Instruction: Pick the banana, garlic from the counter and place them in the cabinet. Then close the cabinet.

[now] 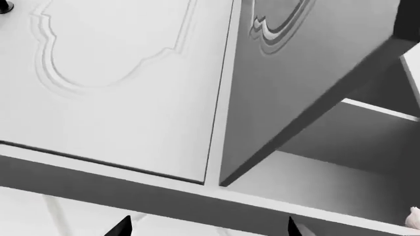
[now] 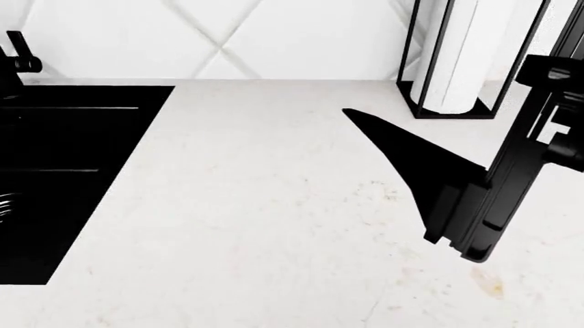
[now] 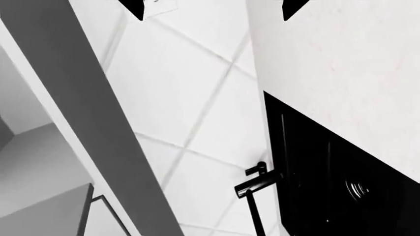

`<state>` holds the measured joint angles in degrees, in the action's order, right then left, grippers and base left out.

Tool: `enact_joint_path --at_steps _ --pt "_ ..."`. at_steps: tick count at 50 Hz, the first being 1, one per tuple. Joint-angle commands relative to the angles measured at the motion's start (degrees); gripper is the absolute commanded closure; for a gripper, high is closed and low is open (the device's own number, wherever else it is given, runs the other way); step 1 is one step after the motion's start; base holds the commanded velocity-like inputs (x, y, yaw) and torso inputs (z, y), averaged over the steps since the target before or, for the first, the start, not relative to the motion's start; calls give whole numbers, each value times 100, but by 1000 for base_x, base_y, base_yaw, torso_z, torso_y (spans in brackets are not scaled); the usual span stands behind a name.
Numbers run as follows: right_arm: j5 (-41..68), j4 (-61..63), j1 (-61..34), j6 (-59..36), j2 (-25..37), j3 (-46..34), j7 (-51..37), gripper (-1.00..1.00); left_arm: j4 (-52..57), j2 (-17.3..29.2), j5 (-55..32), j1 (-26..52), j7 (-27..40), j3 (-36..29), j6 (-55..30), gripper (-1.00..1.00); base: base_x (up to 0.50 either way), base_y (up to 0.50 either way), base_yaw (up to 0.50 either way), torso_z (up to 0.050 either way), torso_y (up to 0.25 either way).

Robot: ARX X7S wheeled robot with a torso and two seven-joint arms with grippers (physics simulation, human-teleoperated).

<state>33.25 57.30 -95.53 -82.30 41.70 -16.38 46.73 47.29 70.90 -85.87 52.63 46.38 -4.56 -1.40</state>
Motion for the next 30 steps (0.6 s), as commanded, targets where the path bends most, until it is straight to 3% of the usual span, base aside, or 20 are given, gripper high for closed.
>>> enact_joint_path --at_steps 1,12,22,30 --pt "207 118 145 -69 107 169 -88 -100 -419 -126 -209 915 104 5 -46 -100 0 0 0 0 0" --pt "414 152 285 -38 168 281 -272 -100 -898 -534 -417 2498 206 -423 -556 -100 0 0 0 0 0" --pt "541 119 349 65 201 246 -439 -100 -1257 -822 -332 3189 397 -556 -700 -100 0 0 0 0 0" --pt "639 110 395 121 221 229 -557 -100 -1675 -1392 -256 4067 26 -1222 -1310 -100 0 0 0 0 0"
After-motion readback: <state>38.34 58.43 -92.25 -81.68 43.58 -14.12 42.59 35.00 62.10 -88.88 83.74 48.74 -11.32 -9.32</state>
